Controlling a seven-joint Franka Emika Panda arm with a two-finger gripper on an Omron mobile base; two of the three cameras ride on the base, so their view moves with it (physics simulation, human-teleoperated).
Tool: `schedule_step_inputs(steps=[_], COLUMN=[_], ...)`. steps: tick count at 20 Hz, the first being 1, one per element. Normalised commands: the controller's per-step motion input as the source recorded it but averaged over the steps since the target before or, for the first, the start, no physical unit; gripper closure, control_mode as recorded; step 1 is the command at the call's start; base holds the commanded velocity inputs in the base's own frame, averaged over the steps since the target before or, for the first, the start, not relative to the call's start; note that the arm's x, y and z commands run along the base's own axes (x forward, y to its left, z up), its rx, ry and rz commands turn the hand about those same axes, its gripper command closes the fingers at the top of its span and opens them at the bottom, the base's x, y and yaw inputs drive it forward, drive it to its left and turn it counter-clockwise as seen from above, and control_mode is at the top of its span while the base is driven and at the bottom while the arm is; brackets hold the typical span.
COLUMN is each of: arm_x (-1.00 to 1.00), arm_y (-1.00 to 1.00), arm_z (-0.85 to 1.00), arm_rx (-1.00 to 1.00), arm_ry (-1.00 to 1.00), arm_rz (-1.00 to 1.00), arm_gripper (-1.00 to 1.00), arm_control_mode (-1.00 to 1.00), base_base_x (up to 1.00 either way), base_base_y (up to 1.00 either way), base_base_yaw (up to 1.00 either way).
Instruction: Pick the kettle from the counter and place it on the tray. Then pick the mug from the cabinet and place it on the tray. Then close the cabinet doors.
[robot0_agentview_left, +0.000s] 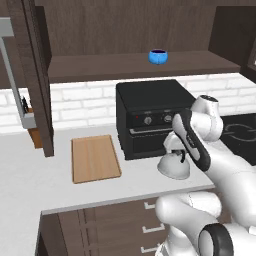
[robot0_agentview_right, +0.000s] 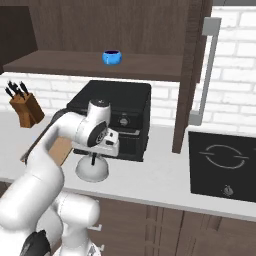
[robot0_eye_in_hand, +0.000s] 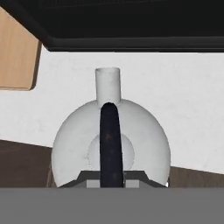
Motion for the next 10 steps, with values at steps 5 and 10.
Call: schedule_step_inputs(steps=[5, 10], arm_x=[0.00, 0.06], arm_y=[1.00, 1.00], arm_z=[0.21, 0.24], arm_rx=[0.00, 0.00], arm_ry=[-0.13, -0.11], arm_rz=[0.00, 0.00], arm_gripper=[1.00, 1.00], arm_control_mode=[-1.00, -1.00], base_base_x=[0.00, 0.00], base_base_y=[0.00, 0.00], base_base_yaw=[0.00, 0.00])
